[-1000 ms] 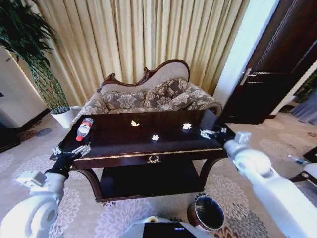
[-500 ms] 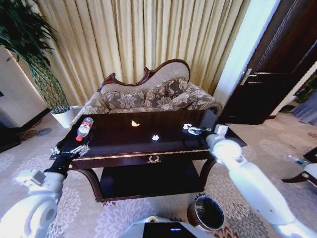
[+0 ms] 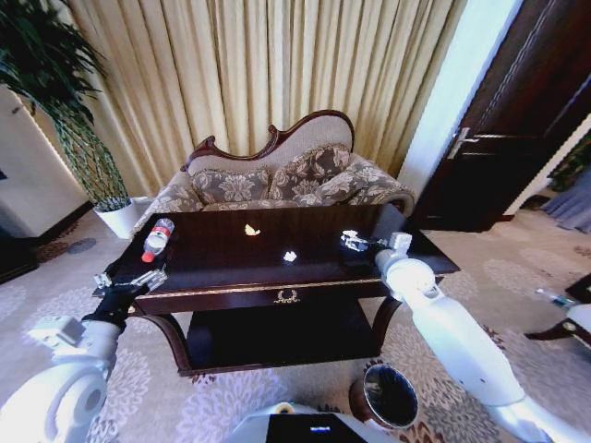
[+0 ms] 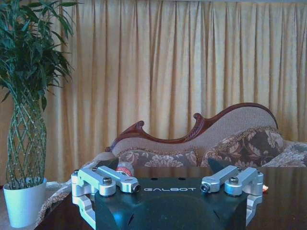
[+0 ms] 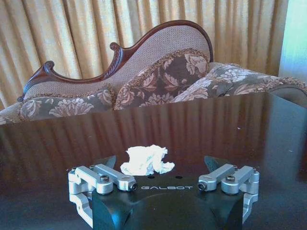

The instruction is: Move to the front of the table and place the trash on the table into the trash bin.

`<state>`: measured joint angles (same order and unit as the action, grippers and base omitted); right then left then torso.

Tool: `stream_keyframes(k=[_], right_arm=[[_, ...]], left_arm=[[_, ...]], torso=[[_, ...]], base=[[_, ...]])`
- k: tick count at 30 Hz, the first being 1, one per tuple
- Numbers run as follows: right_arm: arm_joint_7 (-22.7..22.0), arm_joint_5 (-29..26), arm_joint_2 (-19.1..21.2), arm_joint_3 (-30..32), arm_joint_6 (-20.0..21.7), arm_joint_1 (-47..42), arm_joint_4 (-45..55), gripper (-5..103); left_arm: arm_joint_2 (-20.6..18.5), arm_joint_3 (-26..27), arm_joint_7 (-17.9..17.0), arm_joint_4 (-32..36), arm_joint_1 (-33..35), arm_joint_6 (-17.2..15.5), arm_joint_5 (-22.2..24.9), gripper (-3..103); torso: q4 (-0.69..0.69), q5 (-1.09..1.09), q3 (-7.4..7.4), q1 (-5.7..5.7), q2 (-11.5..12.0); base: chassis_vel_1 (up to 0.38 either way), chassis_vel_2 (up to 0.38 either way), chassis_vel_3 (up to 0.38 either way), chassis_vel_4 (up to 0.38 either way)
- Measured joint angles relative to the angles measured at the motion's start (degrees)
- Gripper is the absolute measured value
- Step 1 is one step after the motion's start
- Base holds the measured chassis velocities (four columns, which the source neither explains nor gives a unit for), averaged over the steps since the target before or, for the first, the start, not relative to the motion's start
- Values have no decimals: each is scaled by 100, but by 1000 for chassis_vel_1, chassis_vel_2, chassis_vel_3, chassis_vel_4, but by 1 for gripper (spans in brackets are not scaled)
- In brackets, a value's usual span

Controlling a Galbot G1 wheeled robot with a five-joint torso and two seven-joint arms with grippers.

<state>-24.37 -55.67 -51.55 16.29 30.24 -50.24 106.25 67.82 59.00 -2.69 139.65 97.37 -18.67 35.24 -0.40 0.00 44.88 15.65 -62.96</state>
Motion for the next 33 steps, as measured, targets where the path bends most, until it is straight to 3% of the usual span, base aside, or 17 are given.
stream_keyframes(k=[19,33], right_arm=[[500,87,289,521,-85,-531,411,100],[695,219,162,108,-165,-401,424,100]], left_arm=[[101,-47,72,-13,-17,4,-13,100],[87,-87,85,2,-39,1,-14,100]], torso=[[0,0,0,-1,0],[0,0,0,-1,0]], base=[[0,0,0,0],[0,0,0,0]])
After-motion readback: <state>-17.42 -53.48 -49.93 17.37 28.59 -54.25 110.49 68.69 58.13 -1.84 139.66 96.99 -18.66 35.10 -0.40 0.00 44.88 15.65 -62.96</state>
